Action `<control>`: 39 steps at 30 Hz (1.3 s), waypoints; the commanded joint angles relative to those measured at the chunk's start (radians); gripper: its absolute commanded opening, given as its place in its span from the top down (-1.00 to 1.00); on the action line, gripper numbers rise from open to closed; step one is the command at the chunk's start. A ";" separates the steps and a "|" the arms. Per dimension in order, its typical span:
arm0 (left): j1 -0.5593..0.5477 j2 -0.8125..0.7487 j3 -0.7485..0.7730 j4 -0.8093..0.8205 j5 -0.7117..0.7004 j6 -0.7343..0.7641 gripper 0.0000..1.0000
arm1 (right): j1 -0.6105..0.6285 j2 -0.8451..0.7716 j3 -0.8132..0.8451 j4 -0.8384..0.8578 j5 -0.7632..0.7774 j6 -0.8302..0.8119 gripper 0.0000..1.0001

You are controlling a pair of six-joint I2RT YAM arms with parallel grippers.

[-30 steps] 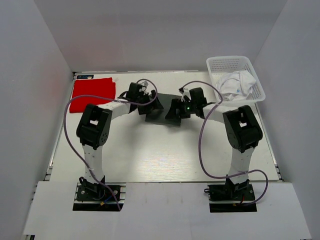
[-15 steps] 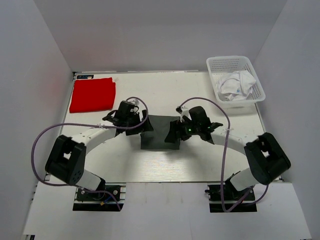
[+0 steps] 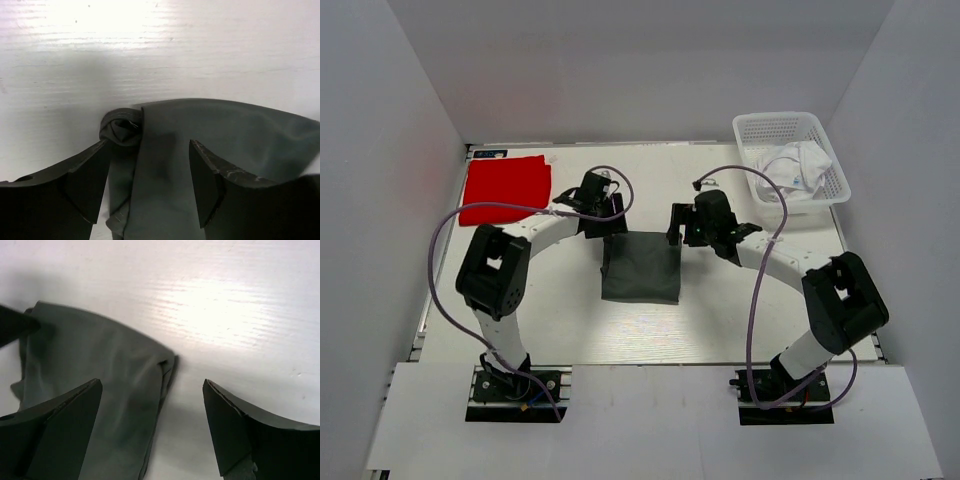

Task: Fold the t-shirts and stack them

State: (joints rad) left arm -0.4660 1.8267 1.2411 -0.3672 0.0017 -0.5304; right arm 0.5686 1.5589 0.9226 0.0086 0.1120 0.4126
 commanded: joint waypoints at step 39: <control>0.000 0.078 0.107 -0.072 0.058 0.046 -0.13 | -0.019 0.201 0.174 -0.056 -0.015 0.042 0.35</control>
State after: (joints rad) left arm -0.4614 1.8854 1.3090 -0.4343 0.0422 -0.4953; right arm 0.5537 1.8015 1.0977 -0.0593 0.0792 0.4500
